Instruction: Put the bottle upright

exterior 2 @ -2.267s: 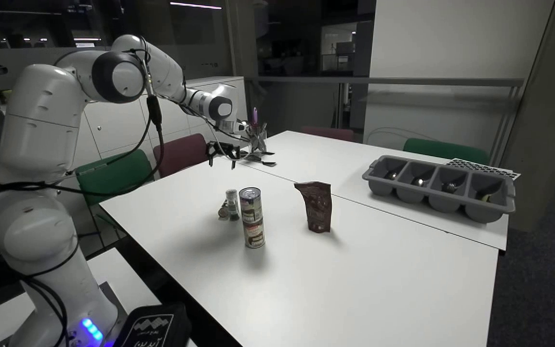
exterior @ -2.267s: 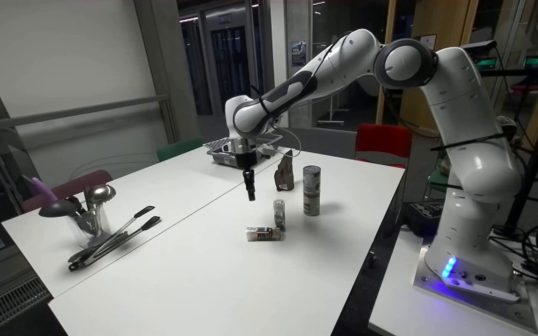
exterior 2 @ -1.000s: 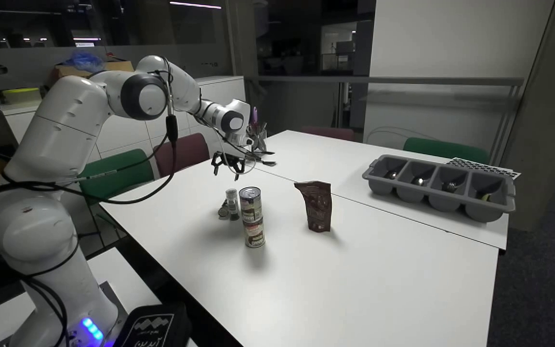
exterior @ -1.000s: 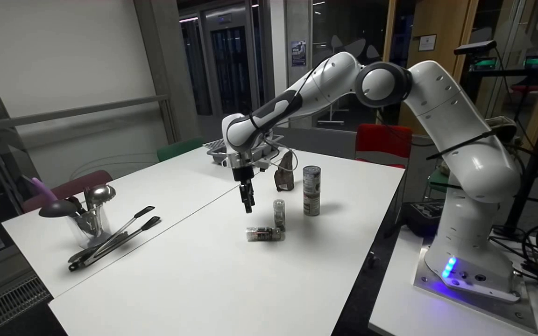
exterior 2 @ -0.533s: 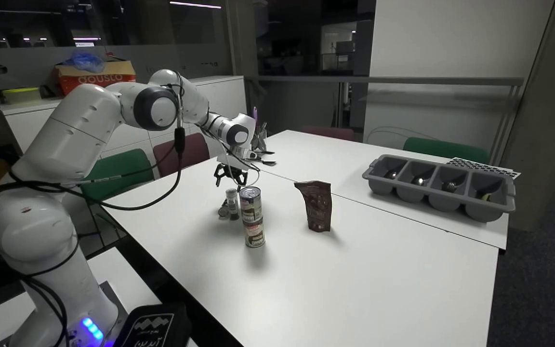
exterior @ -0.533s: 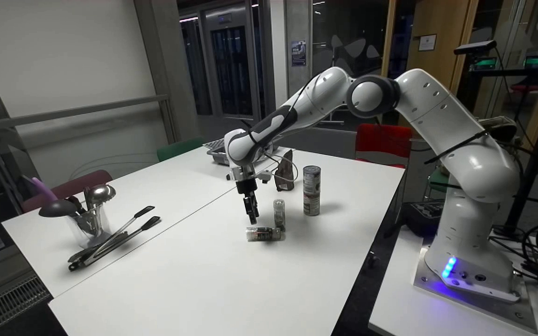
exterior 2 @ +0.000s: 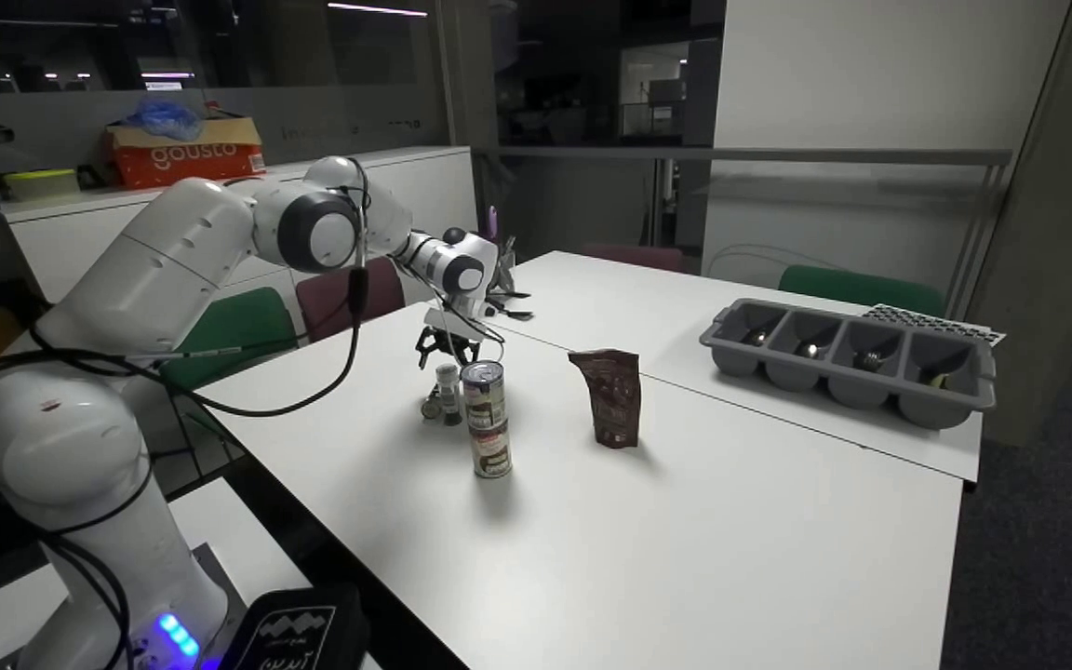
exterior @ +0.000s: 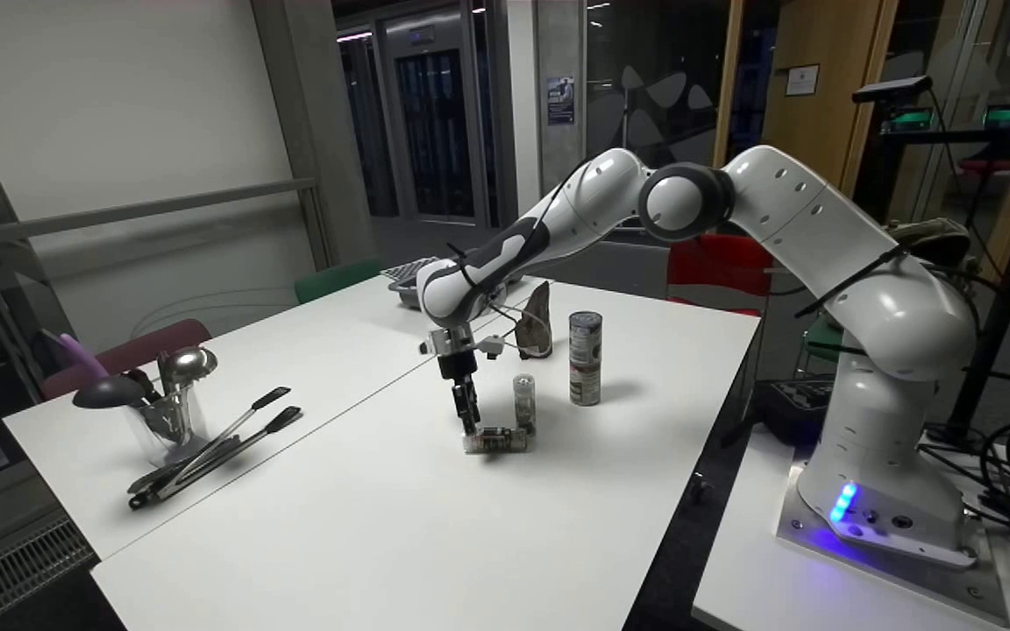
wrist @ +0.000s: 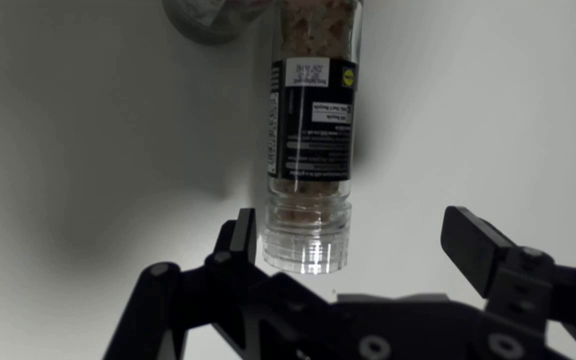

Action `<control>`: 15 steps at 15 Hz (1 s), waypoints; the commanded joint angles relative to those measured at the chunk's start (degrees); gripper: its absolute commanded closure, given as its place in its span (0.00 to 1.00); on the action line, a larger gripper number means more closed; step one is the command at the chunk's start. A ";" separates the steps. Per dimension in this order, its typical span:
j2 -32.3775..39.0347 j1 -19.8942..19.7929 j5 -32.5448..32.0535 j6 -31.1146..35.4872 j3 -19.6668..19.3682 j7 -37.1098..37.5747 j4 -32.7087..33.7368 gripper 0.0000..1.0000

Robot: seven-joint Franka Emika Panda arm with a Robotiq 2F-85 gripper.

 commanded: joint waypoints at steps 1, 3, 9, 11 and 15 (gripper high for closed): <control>1.86 0.12 -0.95 -2.50 1.37 -0.20 3.98 0.00; 2.63 0.40 -0.98 -2.74 1.63 -0.15 5.14 0.00; 5.34 0.84 -0.92 -2.61 1.58 0.82 7.99 0.00; 6.41 0.88 -0.92 -2.31 1.47 1.17 8.91 0.00; 8.08 0.81 -0.77 -2.01 1.53 1.46 10.10 0.00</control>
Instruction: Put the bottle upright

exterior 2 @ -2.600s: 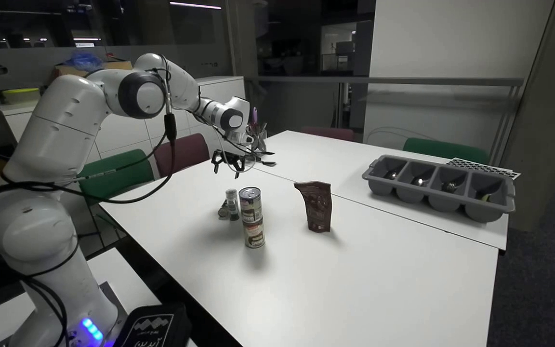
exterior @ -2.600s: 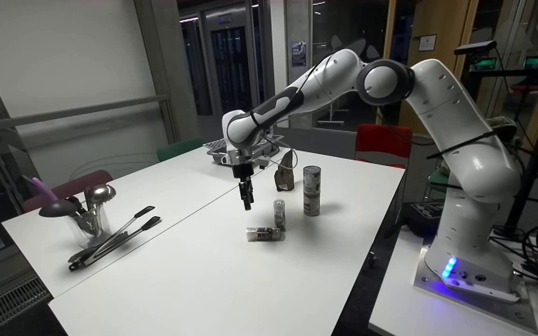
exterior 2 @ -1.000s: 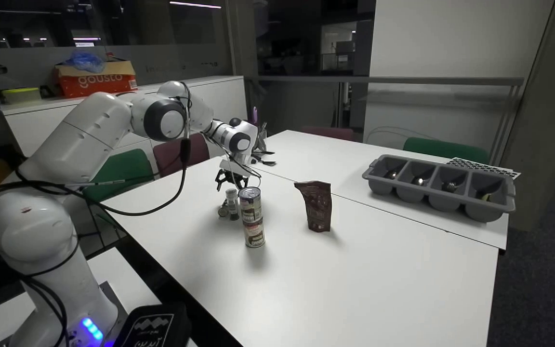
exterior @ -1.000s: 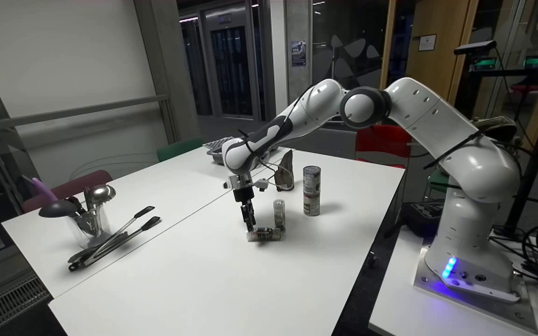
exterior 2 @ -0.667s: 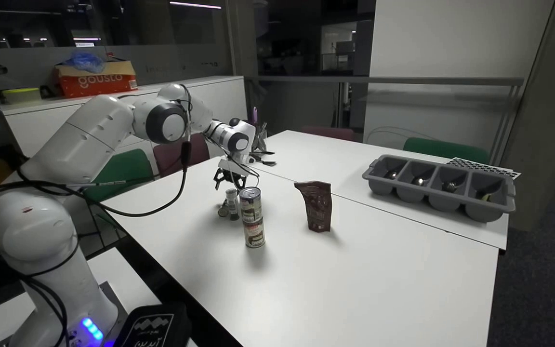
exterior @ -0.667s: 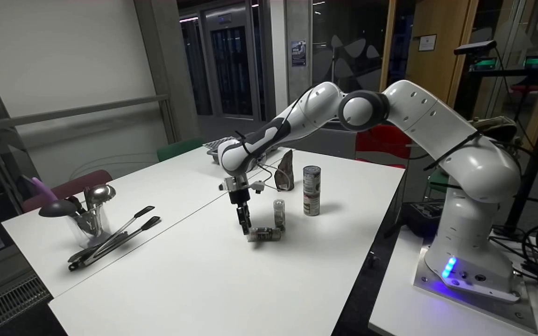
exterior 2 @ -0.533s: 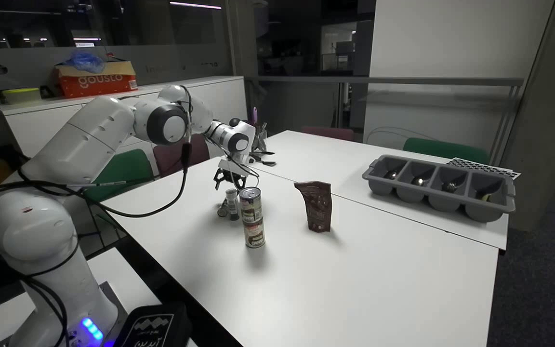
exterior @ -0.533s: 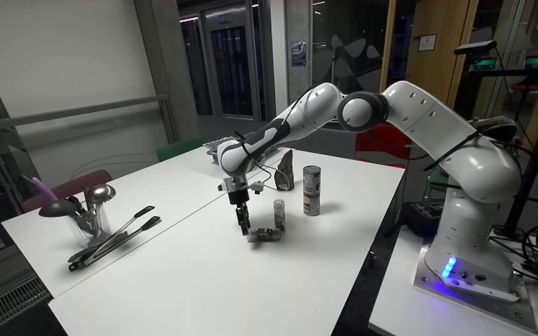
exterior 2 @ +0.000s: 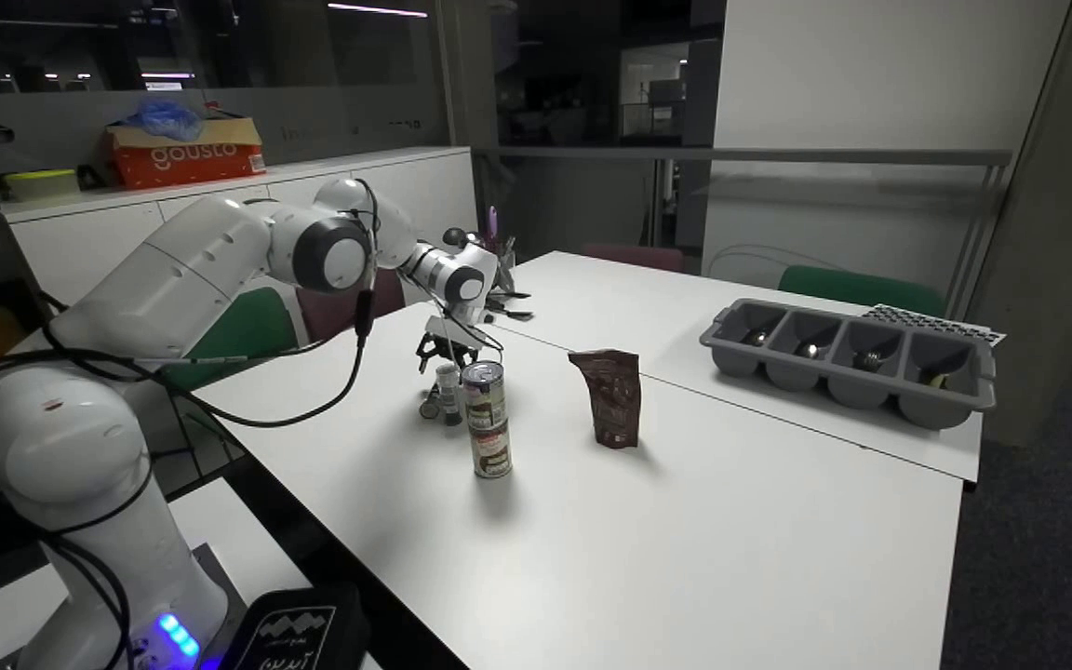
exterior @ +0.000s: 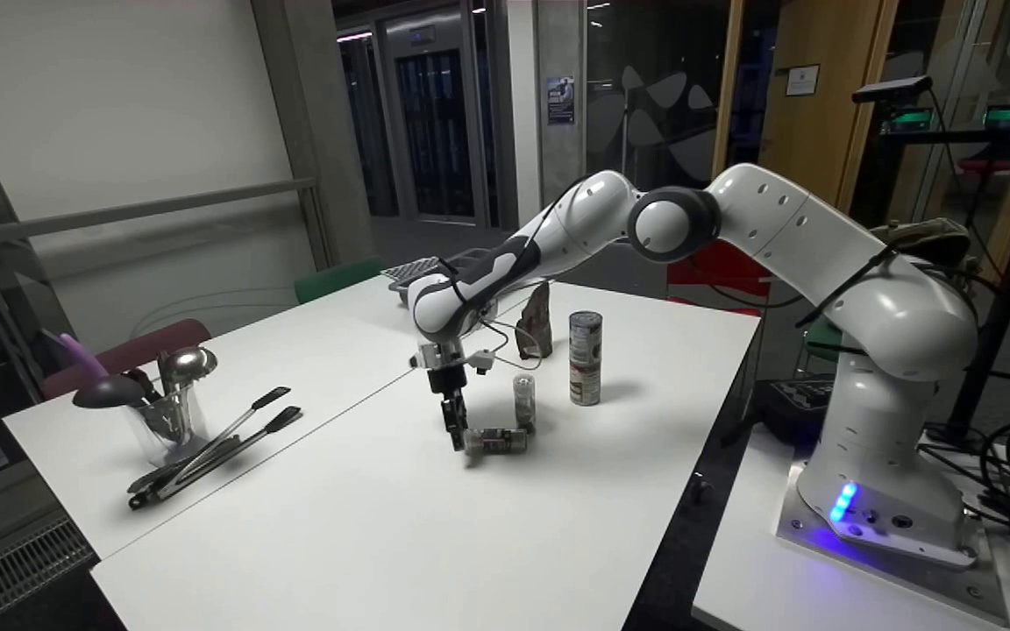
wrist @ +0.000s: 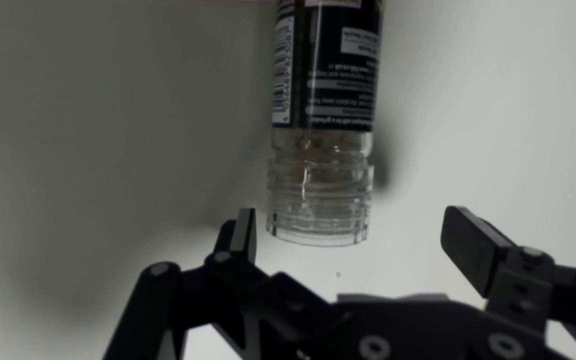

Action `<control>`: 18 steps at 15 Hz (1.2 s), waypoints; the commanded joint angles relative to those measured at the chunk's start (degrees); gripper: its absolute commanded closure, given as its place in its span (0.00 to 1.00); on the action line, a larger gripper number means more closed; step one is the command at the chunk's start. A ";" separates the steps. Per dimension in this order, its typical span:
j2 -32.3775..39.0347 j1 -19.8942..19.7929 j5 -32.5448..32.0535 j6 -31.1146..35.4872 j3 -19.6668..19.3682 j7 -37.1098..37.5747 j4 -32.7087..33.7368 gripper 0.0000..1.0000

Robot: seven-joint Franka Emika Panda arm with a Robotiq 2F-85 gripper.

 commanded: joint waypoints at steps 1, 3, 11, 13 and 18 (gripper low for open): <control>1.95 -0.07 -0.64 -1.79 0.35 1.14 3.30 0.00; 2.02 0.06 -0.94 -1.67 0.23 1.12 3.21 0.26; 1.52 0.18 -0.76 -1.25 0.12 2.45 3.14 0.23; 1.60 0.17 -0.74 -1.34 0.12 2.70 3.28 0.15; 1.43 0.07 -0.65 -1.24 0.02 3.18 2.88 0.00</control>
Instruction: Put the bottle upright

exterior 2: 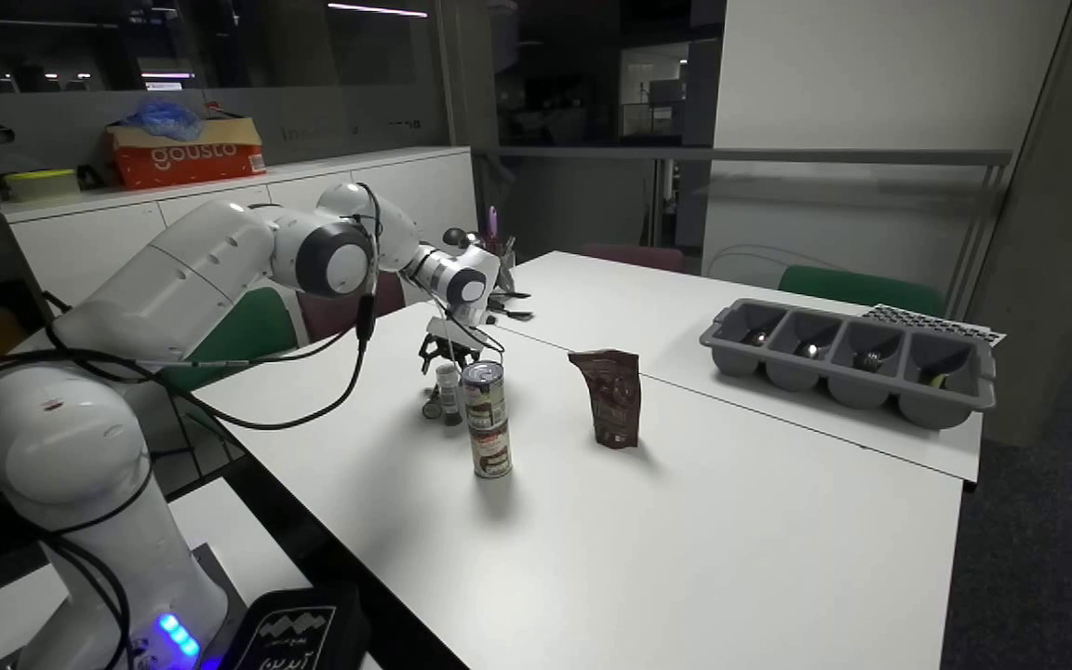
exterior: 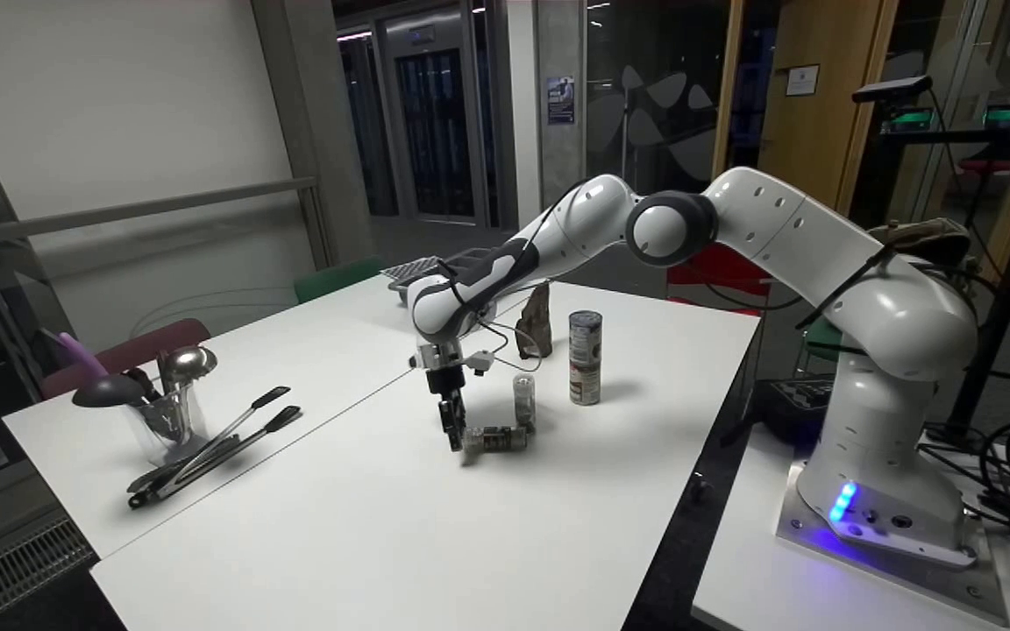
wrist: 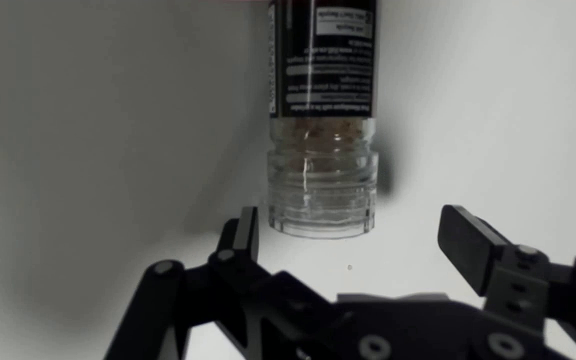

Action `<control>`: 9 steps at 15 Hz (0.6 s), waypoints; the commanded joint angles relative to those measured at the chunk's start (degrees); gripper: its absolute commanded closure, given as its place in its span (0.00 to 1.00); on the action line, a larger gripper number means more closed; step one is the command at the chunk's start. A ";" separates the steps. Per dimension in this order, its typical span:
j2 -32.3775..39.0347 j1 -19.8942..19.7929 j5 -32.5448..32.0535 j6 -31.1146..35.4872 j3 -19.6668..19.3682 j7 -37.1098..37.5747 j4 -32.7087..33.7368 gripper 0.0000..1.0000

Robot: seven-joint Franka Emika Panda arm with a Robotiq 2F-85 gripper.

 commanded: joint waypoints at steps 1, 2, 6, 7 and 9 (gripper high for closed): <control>0.12 0.01 -0.60 -1.15 -0.02 1.90 1.00 0.00; -0.03 -0.07 -0.54 -0.99 -0.02 2.05 0.70 0.00; -0.08 -0.18 -0.50 -0.83 -0.06 2.42 0.46 0.00; -0.09 -0.20 -0.49 -0.83 -0.06 2.46 0.43 0.00; -0.08 -0.23 -0.48 -0.80 -0.06 2.51 0.32 0.00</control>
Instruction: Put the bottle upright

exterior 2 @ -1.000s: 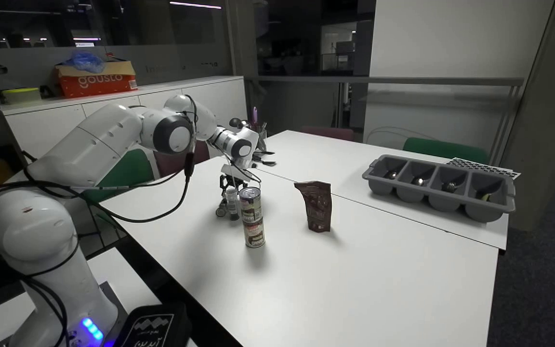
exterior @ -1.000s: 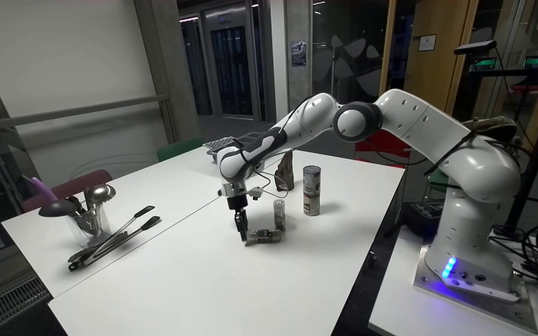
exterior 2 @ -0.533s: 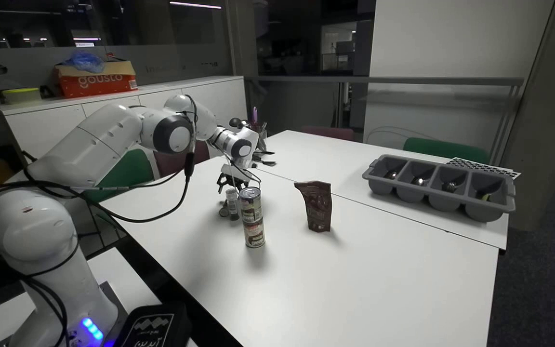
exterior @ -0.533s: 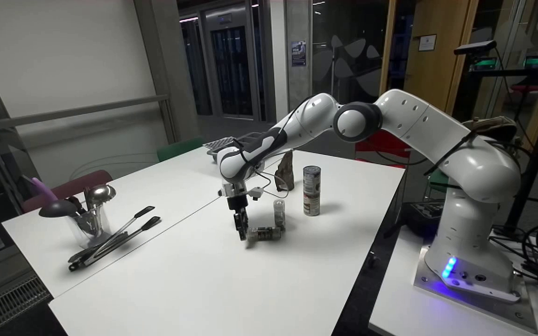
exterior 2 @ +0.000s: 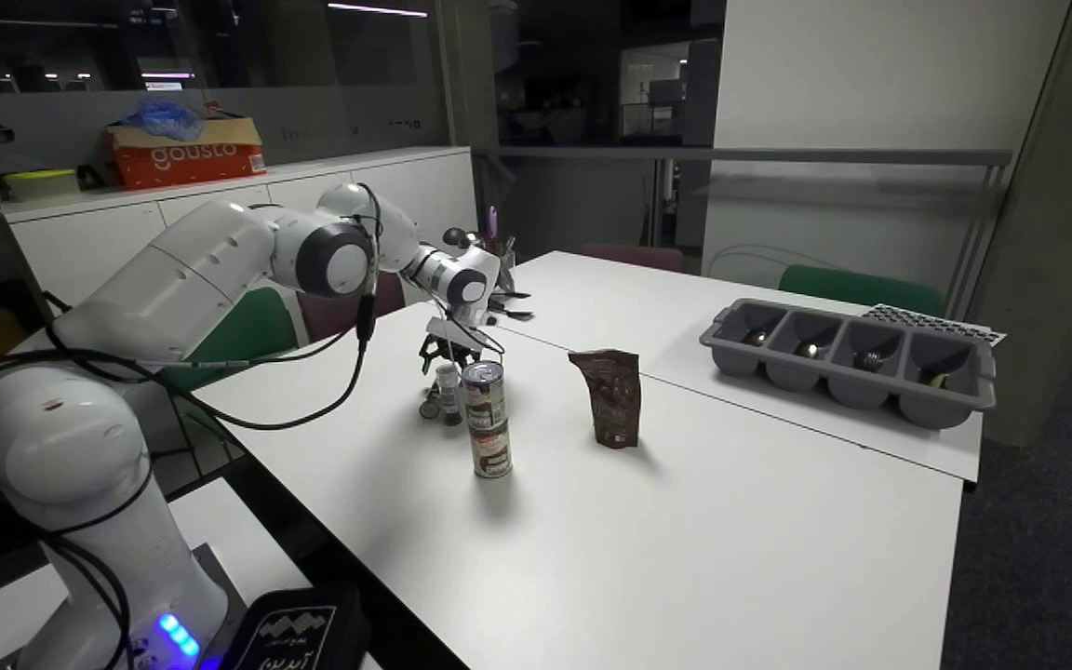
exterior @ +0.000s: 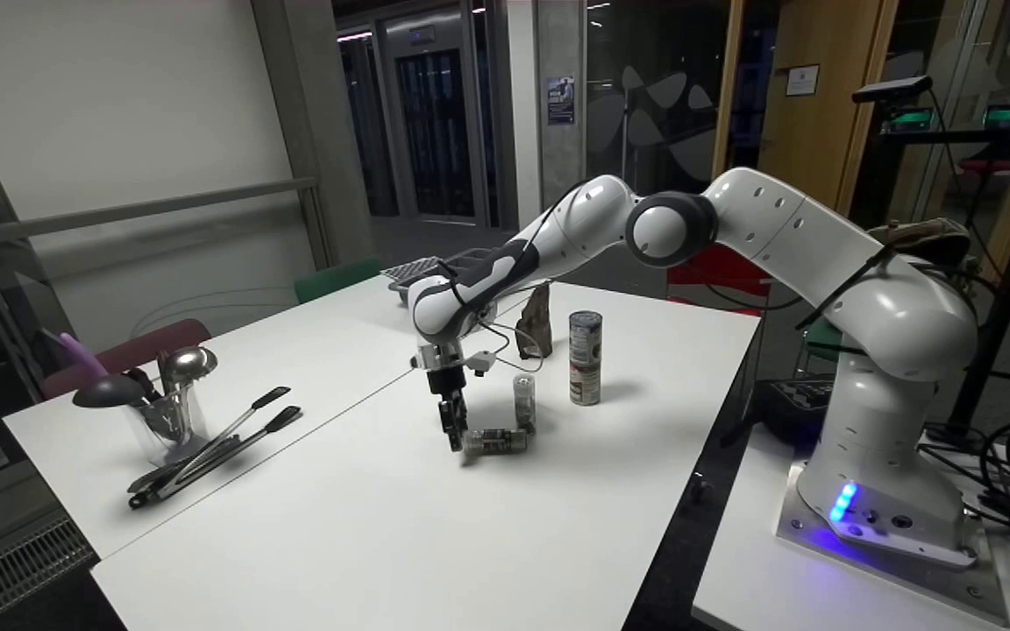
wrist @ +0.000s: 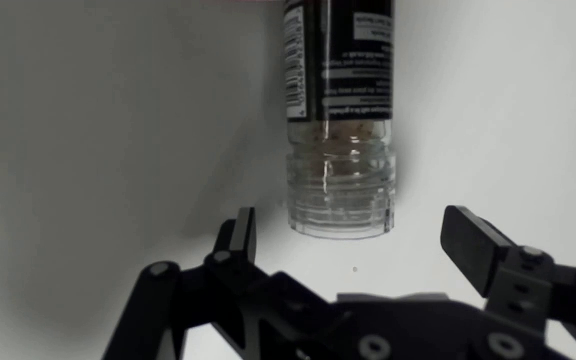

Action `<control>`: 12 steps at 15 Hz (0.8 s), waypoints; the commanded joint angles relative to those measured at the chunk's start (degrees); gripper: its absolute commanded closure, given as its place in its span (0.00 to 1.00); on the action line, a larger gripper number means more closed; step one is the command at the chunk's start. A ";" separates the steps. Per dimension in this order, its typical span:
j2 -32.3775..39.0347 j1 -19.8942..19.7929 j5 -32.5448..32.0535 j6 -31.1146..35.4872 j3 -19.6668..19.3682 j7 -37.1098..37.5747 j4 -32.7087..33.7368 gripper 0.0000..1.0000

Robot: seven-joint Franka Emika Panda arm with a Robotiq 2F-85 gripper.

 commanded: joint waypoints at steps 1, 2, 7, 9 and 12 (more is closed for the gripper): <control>-0.18 -0.19 -0.57 -0.92 0.04 1.08 0.25 0.08; -0.10 -0.20 -0.58 -0.96 0.05 1.04 0.31 0.26; -0.08 -0.27 -0.55 -1.19 0.04 1.14 0.45 0.64; -0.07 -0.20 -0.56 -1.48 -0.01 1.36 0.84 0.75; -0.38 0.10 -0.72 -1.79 -0.17 2.05 0.85 0.75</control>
